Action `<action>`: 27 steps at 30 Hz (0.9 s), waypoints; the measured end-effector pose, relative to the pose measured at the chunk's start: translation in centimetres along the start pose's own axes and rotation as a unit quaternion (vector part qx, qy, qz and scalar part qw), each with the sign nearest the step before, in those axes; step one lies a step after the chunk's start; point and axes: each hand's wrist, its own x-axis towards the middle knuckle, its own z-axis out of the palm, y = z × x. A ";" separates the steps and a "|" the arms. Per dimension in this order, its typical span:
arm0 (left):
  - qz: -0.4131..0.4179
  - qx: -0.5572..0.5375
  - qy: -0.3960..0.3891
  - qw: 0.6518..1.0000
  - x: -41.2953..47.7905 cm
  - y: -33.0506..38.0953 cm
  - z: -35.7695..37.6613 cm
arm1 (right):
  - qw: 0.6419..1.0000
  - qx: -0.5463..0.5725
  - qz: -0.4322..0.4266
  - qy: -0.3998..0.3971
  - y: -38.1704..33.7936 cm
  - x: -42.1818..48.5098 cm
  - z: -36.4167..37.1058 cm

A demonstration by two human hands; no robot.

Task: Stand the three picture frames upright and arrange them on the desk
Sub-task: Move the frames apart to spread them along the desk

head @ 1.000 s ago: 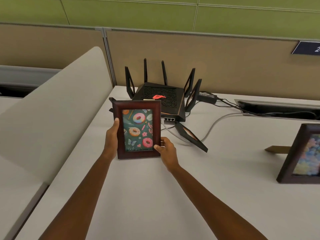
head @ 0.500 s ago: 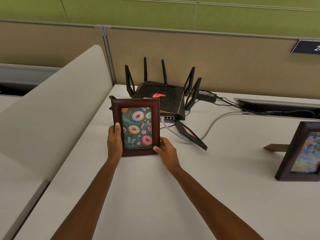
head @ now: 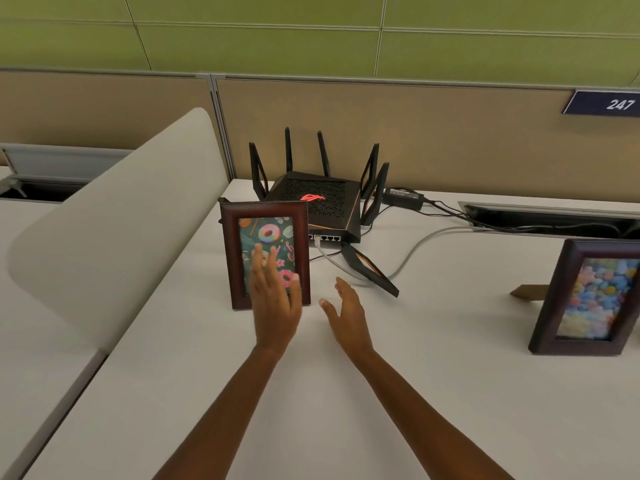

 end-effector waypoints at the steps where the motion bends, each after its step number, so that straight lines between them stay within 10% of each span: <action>1: 0.009 0.000 -0.008 1.000 -0.3 0.9 0.6 | 1.000 -0.007 -0.010 0.007 0.0 -0.1 -0.8; 27: -0.034 -0.155 -0.223 0.962 -10.0 23.2 17.4 | 0.922 -0.034 -0.194 0.333 8.7 -5.5 -34.4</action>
